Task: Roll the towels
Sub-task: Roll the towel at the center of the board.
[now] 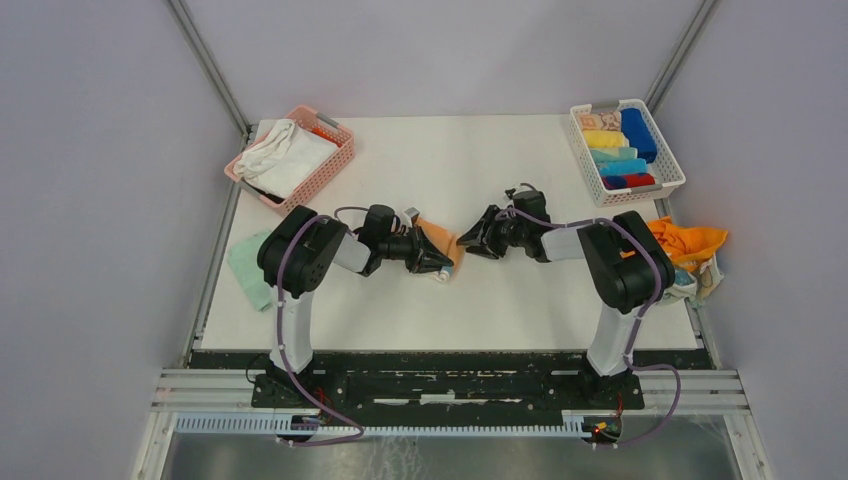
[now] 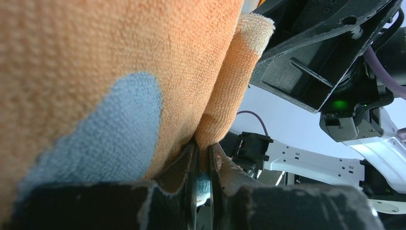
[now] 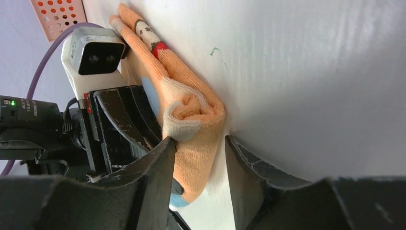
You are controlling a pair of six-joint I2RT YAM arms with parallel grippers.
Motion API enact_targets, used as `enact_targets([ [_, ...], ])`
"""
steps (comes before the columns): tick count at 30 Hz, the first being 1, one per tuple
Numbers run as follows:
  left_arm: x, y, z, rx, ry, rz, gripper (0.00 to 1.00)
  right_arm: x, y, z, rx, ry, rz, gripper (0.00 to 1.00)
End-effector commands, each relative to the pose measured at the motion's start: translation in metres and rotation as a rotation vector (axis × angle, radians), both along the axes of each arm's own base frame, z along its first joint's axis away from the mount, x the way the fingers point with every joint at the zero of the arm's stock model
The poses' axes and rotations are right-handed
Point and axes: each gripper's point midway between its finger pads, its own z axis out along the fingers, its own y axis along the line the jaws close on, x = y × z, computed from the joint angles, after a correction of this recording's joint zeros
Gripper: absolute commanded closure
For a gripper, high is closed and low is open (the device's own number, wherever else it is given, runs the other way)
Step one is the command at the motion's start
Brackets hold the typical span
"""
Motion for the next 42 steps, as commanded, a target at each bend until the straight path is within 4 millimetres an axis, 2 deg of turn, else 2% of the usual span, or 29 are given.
enact_targets([
  [1, -0.007, 0.009, -0.027, 0.082, 0.089, 0.018, 0.87, 0.015, 0.007, -0.006, -0.019, -0.02, -0.006, 0.49],
  [8, -0.01, 0.014, -0.042, 0.143, 0.104, 0.017, 0.87, 0.009, 0.008, -0.021, -0.062, 0.025, 0.009, 0.48],
  [13, -0.009, 0.02, -0.05, 0.211, 0.096, 0.013, 0.86, -0.002, -0.003, -0.038, -0.197, 0.078, 0.019, 0.49],
  [16, -0.007, 0.022, -0.049, 0.239, 0.079, 0.018, 0.84, -0.007, -0.016, -0.05, -0.297, 0.121, -0.003, 0.55],
  [19, -0.005, 0.025, -0.046, 0.276, 0.049, 0.017, 0.81, -0.014, -0.032, -0.063, -0.411, 0.187, -0.039, 0.68],
  [22, -0.003, 0.03, -0.039, 0.317, 0.012, 0.025, 0.71, -0.022, -0.049, -0.07, -0.517, 0.249, -0.078, 0.8],
  [26, 0.002, 0.039, -0.024, 0.403, -0.073, 0.036, 0.59, -0.03, -0.061, -0.069, -0.596, 0.29, -0.094, 0.86],
  [31, 0.003, 0.044, 0.003, 0.6, -0.268, 0.017, 0.46, -0.03, -0.06, -0.06, -0.621, 0.297, -0.092, 0.91],
  [37, 0.005, 0.036, 0.044, 0.953, -0.681, 0.012, 0.38, -0.027, -0.055, -0.05, -0.604, 0.294, -0.086, 0.92],
  [42, -0.004, 0.01, 0.073, 1.144, -1.022, -0.019, 0.35, -0.025, -0.052, -0.045, -0.591, 0.29, -0.082, 0.91],
])
